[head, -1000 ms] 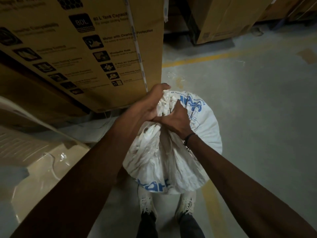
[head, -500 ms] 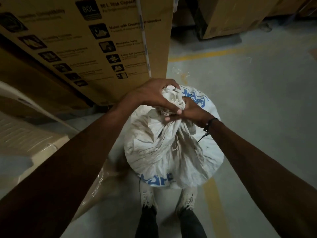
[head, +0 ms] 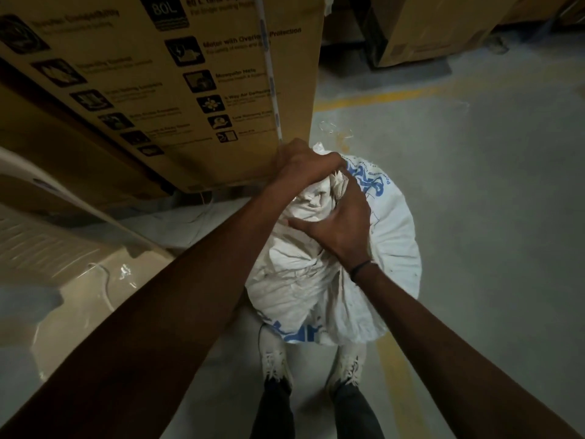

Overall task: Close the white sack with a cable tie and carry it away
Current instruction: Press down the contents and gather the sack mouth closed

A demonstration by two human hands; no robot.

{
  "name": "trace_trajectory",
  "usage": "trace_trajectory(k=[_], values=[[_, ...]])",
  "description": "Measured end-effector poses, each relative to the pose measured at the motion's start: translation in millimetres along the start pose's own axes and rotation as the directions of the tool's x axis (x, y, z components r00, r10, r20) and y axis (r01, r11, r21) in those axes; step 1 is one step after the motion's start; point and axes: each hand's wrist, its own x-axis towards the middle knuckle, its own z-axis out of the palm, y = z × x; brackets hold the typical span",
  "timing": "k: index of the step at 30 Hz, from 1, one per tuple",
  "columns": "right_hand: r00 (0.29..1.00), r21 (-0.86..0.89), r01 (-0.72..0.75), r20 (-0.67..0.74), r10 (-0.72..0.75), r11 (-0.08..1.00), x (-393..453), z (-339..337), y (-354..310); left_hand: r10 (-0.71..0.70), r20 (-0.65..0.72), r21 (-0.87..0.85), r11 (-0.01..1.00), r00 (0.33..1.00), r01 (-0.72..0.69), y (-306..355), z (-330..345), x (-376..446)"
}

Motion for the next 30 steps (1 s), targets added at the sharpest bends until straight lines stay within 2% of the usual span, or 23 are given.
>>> trace_trajectory(k=[2,4,6,8,10,12,15,18,20,23,26,30], values=[[0.992,0.005,-0.054,-0.115,0.054,0.999,2,7,-9,-0.056,0.07,-0.021,0.998,0.996,0.058,3,2,-1],[0.981,-0.024,-0.114,-0.158,0.109,0.993,16,6,-2,-0.07,0.193,-0.131,0.987,0.979,0.096,1,-6,-1],[0.982,-0.026,-0.167,-0.097,0.164,0.986,31,-2,9,0.02,0.355,-0.31,0.946,0.935,0.097,-6,-21,-10],[0.982,0.014,-0.19,-0.003,0.19,0.982,45,-11,19,0.145,0.394,-0.466,0.882,0.908,0.062,-24,-35,-22],[0.975,0.04,-0.207,0.087,0.203,0.978,57,-22,23,0.19,0.265,-0.583,0.812,0.945,0.001,-52,-35,-34],[0.945,0.1,-0.279,0.204,0.255,0.955,68,-31,24,0.171,0.113,-0.615,0.786,0.979,-0.067,-82,-17,-44],[0.882,0.143,-0.311,0.412,0.229,0.94,79,-38,22,0.165,0.099,-0.436,0.893,0.981,-0.106,-116,31,-49],[0.806,0.152,-0.329,0.559,0.193,0.932,83,-34,18,0.224,0.055,-0.349,0.917,0.973,-0.192,-125,78,-37],[0.781,0.144,-0.334,0.595,0.188,0.932,83,-29,16,0.201,0.018,-0.375,0.909,0.979,-0.18,-119,101,-28],[0.812,0.176,-0.287,0.566,0.142,0.942,87,-25,16,0.165,-0.014,-0.386,0.909,0.986,-0.158,-110,120,-15],[0.8,0.167,-0.246,0.591,0.103,0.955,99,-25,21,0.155,-0.07,-0.487,0.857,0.985,-0.17,-107,130,-7],[0.764,0.043,-0.206,0.632,0.133,0.978,114,-25,29,0.136,-0.207,-0.517,0.826,0.969,-0.226,-98,135,-6]])
